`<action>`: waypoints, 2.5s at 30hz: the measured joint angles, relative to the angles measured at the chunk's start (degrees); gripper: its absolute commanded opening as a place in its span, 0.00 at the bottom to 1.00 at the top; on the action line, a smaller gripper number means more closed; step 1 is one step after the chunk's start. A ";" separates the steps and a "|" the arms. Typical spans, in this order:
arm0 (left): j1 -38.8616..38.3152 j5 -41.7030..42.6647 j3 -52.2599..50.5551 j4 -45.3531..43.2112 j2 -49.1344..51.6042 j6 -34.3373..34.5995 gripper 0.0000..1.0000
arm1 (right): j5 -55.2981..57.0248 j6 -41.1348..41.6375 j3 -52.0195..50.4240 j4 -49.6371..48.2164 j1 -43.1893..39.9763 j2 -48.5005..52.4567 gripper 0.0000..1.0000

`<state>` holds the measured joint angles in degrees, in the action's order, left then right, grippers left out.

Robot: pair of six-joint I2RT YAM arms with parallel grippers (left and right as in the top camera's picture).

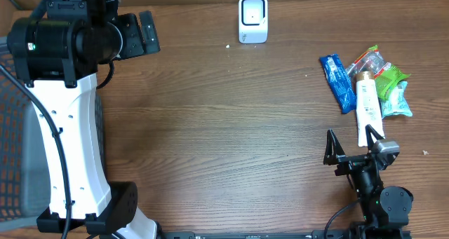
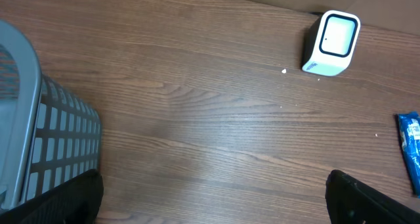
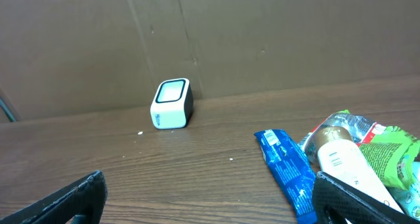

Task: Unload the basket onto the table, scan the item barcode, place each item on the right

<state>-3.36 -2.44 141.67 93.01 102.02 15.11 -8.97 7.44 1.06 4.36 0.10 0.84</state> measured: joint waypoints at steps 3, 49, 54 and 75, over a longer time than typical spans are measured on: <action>0.00 0.00 0.00 0.00 0.00 -0.02 1.00 | 0.00 0.00 0.00 0.00 0.00 0.00 1.00; 2.64 0.92 -125.85 -93.59 -77.83 -12.37 1.00 | 0.02 0.00 0.00 -0.04 0.00 0.00 1.00; 4.61 0.94 -131.43 -94.49 -83.71 -14.27 1.00 | 0.02 0.02 0.00 -0.04 0.00 0.00 1.00; 4.96 3.93 -141.00 -88.63 -100.43 -21.55 1.00 | 0.04 0.02 0.00 -0.07 0.00 0.00 1.00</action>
<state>1.61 1.50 0.67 4.38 1.58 -6.44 -8.93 7.46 1.06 4.29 0.10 0.84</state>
